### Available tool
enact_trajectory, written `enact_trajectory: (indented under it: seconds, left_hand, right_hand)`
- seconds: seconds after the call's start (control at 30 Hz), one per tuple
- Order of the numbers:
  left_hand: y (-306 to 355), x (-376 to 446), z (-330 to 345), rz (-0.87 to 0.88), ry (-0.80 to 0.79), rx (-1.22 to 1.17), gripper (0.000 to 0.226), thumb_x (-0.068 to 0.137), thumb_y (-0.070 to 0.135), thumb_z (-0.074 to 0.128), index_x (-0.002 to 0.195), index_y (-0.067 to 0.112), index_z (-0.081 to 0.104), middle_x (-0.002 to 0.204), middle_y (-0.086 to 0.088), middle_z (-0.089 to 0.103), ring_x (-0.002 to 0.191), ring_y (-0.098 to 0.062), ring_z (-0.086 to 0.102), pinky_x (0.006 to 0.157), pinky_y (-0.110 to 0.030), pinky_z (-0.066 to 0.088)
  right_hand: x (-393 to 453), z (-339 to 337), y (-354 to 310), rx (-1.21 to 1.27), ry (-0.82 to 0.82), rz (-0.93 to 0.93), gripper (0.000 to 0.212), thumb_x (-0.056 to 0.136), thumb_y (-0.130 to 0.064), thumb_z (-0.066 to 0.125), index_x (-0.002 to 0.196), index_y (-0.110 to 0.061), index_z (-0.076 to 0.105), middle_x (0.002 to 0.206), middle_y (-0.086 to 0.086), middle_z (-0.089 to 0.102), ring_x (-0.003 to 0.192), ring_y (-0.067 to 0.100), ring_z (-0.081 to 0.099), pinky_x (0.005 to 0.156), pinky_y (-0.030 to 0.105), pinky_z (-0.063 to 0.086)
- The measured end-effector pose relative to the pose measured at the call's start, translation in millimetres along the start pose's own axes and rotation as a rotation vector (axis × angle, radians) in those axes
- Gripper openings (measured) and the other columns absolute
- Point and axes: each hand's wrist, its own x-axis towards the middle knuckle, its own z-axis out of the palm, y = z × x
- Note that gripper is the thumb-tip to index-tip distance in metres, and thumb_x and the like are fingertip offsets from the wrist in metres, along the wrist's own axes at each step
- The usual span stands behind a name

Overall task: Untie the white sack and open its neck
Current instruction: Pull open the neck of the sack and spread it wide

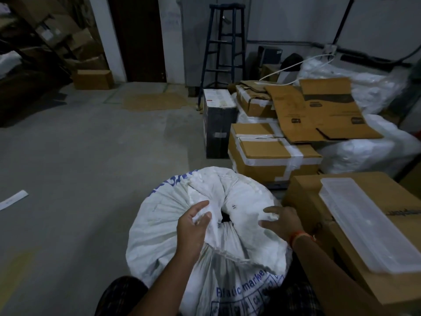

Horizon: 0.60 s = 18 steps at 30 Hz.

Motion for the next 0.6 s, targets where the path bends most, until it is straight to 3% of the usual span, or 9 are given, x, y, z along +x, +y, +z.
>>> enact_trajectory:
  seconds: [0.07, 0.13, 0.2, 0.27, 0.33, 0.4, 0.53, 0.6]
  left_hand:
    - [-4, -4, -8, -0.007, 0.029, 0.013, 0.032, 0.093, 0.001, 0.070, 0.115, 0.022, 0.075, 0.121, 0.011, 0.074, 0.108, 0.010, 0.067, 0.086, -0.007, 0.050]
    - [-8, -8, -14, -0.030, 0.048, 0.017, 0.031, 0.093, -0.001, 0.069, 0.117, 0.019, 0.075, 0.120, 0.008, 0.074, 0.100, 0.010, 0.069, 0.081, -0.008, 0.052]
    - [-13, -11, -21, -0.061, 0.035, 0.025, 0.031, 0.093, 0.000, 0.070, 0.116, 0.021, 0.076, 0.119, 0.008, 0.075, 0.093, 0.009, 0.070, 0.078, -0.010, 0.053]
    - [-18, -13, -27, -0.093, -0.033, 0.042, 0.034, 0.092, 0.003, 0.073, 0.115, 0.028, 0.076, 0.122, 0.010, 0.075, 0.103, 0.004, 0.070, 0.087, -0.016, 0.054]
    - [-19, -14, -34, -0.117, -0.110, 0.095, 0.036, 0.091, 0.006, 0.075, 0.118, 0.030, 0.076, 0.127, 0.011, 0.073, 0.117, -0.005, 0.068, 0.099, -0.025, 0.053]
    - [-18, -12, -43, -0.123, -0.099, 0.183, 0.037, 0.091, 0.007, 0.075, 0.122, 0.028, 0.075, 0.129, 0.007, 0.072, 0.118, -0.011, 0.067, 0.104, -0.030, 0.053]
    - [-14, -4, -82, -0.060, 0.077, 0.542, 0.038, 0.089, 0.006, 0.076, 0.124, 0.021, 0.074, 0.130, -0.006, 0.072, 0.122, -0.024, 0.066, 0.106, -0.033, 0.050]
    - [-16, -7, -101, -0.077, 0.091, 0.668, 0.040, 0.088, 0.006, 0.076, 0.128, 0.014, 0.073, 0.132, -0.013, 0.070, 0.124, -0.027, 0.065, 0.103, -0.030, 0.047]
  right_hand:
    - [-5, 11, 9, 0.143, -0.053, 0.068, 0.057, 0.066, -0.047, 0.090, 0.118, -0.031, 0.073, 0.128, 0.007, 0.060, 0.108, 0.022, 0.061, 0.092, 0.035, 0.056]
    - [-13, 22, 13, 0.305, -0.099, 0.068, 0.051, 0.072, -0.031, 0.092, 0.119, -0.023, 0.073, 0.130, 0.006, 0.062, 0.111, 0.020, 0.059, 0.096, 0.038, 0.055]
    - [-23, 31, 15, 0.475, -0.125, 0.077, 0.044, 0.075, -0.018, 0.090, 0.115, -0.020, 0.074, 0.132, 0.005, 0.063, 0.114, 0.020, 0.059, 0.096, 0.034, 0.053]
    - [-30, 36, 18, 0.557, -0.123, 0.064, 0.041, 0.076, -0.010, 0.088, 0.113, -0.021, 0.076, 0.130, 0.003, 0.066, 0.117, 0.019, 0.061, 0.094, 0.029, 0.053]
    - [-32, 35, 17, 0.532, -0.093, -0.019, 0.040, 0.078, -0.005, 0.085, 0.115, -0.020, 0.076, 0.122, -0.005, 0.069, 0.121, 0.017, 0.061, 0.091, 0.017, 0.052]
    - [-33, 27, 13, 0.418, -0.074, -0.086, 0.040, 0.083, -0.002, 0.081, 0.119, -0.016, 0.075, 0.119, -0.007, 0.068, 0.122, 0.015, 0.059, 0.092, 0.010, 0.046]
    - [-25, 4, 33, 0.065, -0.069, -0.069, 0.048, 0.087, -0.011, 0.076, 0.133, -0.020, 0.067, 0.130, 0.001, 0.066, 0.125, 0.019, 0.058, 0.103, 0.021, 0.040]
    - [-23, -6, 48, -0.062, -0.069, -0.030, 0.054, 0.085, -0.018, 0.079, 0.137, -0.024, 0.064, 0.137, 0.005, 0.065, 0.127, 0.024, 0.060, 0.108, 0.026, 0.041]
